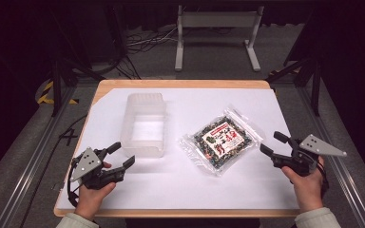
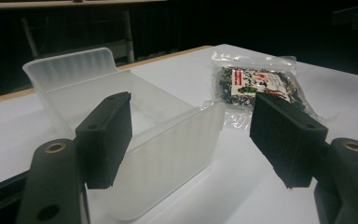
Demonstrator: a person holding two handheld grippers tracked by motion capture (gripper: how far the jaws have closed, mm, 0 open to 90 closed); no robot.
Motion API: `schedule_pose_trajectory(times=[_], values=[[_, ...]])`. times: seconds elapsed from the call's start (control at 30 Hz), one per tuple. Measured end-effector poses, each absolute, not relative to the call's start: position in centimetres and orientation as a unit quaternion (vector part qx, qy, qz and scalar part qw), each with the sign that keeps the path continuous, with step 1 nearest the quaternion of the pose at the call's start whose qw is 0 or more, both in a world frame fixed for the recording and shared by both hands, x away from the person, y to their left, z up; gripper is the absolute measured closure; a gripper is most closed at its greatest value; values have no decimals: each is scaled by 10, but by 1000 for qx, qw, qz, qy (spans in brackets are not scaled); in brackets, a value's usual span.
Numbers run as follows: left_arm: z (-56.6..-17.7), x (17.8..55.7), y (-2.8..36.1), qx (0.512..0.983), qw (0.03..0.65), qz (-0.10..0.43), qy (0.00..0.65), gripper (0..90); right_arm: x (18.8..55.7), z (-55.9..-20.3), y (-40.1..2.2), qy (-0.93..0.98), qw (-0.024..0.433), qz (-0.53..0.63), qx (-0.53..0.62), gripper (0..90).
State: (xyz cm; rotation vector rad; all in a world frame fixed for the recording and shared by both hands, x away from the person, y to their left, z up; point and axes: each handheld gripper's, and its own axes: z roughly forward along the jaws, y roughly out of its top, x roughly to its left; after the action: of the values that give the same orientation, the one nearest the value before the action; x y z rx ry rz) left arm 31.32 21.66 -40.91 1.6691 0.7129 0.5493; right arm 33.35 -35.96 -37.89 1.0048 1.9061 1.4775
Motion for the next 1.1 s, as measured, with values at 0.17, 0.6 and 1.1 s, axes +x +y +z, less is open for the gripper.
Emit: schedule_pose_trajectory(times=[0.17,0.6,1.1], values=[[-409,312,216,718,580,235,304,302,350,-374,-361,710,254,536,380,266],[-410,306,215,721,575,241,302,301,392,-360,-362,719,258,514,391,262],[-412,303,209,731,565,246,293,298,432,-393,-374,718,200,440,500,310]])
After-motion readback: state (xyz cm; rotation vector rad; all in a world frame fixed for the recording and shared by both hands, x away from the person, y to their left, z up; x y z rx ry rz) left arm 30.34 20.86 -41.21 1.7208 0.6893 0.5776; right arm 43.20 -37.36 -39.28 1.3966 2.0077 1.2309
